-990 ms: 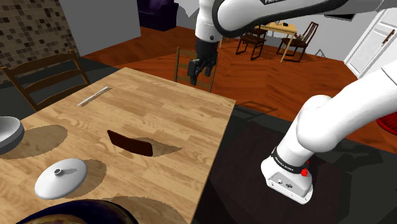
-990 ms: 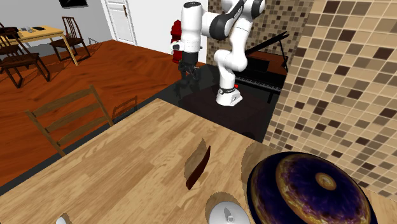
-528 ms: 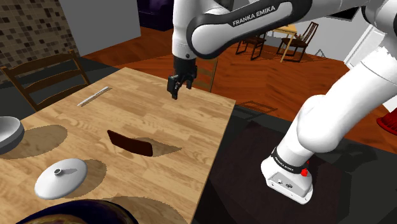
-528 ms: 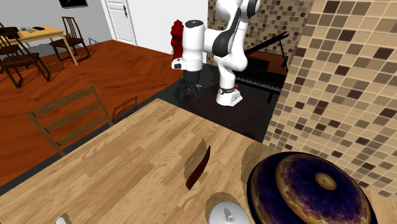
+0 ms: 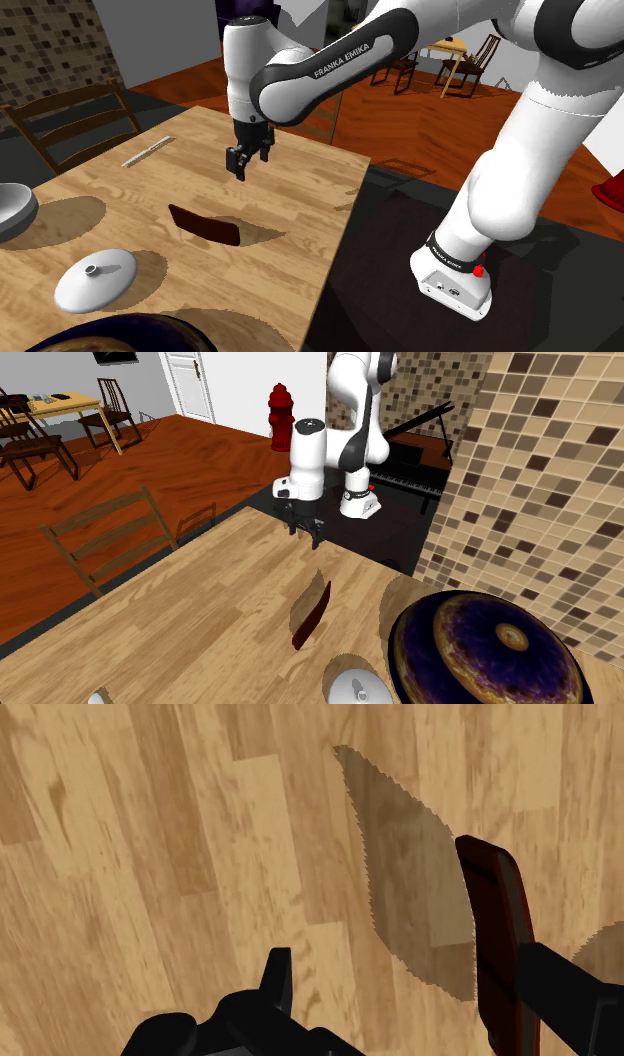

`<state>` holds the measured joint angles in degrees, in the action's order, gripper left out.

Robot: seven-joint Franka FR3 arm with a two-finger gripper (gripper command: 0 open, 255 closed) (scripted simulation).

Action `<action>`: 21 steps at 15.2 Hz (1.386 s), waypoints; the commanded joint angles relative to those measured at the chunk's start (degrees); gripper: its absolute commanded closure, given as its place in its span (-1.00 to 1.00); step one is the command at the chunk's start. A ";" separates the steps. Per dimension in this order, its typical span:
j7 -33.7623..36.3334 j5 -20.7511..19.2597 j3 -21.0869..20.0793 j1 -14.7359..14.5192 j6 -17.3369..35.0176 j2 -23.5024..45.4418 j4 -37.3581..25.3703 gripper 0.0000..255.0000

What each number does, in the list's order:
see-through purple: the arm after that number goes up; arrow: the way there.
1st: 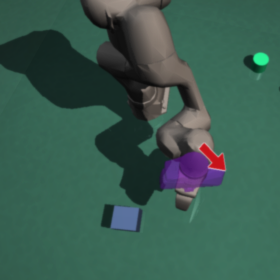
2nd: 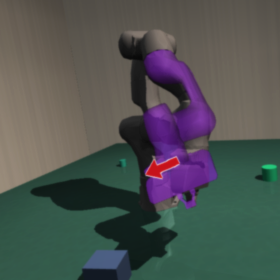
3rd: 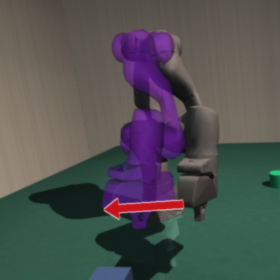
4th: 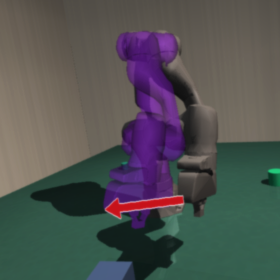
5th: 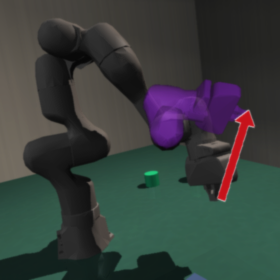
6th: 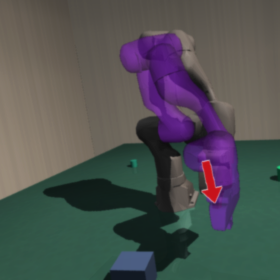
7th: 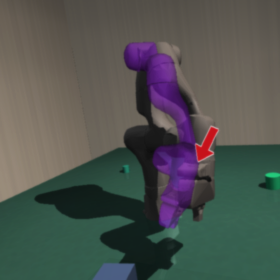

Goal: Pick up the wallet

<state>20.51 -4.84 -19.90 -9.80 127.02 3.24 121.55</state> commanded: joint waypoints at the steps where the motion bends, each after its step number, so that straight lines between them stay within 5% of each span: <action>1: 1.56 -2.07 -0.53 -0.88 0.97 4.58 -3.09 -1.00; 13: 7.77 -12.18 0.11 -10.53 0.88 30.26 -25.88 -1.00; 21: 8.82 -13.73 1.25 -11.40 4.75 34.11 -25.72 -1.00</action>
<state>29.11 -18.30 -18.84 -21.01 131.16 36.66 95.89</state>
